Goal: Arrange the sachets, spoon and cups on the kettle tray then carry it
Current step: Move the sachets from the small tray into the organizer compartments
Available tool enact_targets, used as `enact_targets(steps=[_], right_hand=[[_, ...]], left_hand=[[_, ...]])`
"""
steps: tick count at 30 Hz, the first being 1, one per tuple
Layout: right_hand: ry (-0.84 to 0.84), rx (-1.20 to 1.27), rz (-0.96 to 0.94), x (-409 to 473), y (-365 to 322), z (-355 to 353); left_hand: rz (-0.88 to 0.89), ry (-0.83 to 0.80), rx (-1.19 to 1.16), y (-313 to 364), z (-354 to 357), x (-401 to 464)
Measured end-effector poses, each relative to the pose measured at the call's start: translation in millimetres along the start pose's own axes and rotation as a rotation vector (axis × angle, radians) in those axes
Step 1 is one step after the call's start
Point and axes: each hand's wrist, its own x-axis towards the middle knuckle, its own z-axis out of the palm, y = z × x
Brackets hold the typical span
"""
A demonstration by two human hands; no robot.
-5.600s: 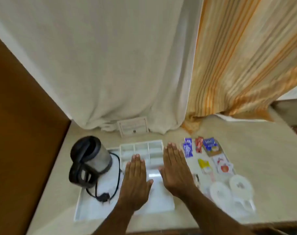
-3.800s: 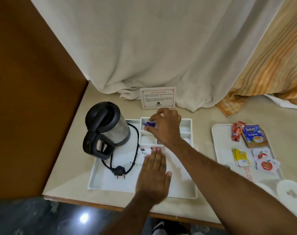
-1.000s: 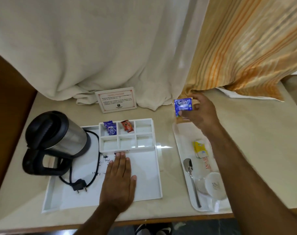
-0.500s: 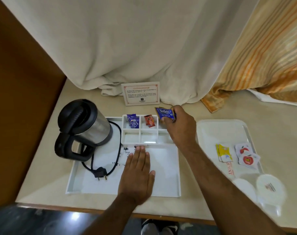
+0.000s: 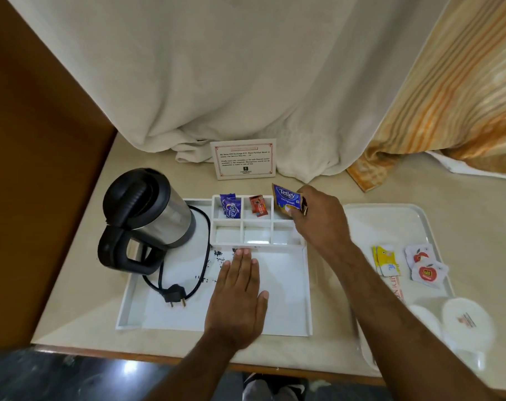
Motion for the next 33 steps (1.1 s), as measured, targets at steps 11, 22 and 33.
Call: enact_targets(steps=[11,22,33], right_hand=[[0.062,-0.233,-0.096,-7.9,-16.5,3.3],[0.168,-0.110,0.042,-32.5,46.3,-59.2],[-0.511,-0.532,0.230,-40.0,112.1,-87.4]], left_hand=[[-0.010,0.007,0.010,-2.6,1.9,0.9],[0.030,0.031,-0.018,-5.5,7.1,0.0],[0.033,0.045,-0.045,-3.7,7.3,-0.4]])
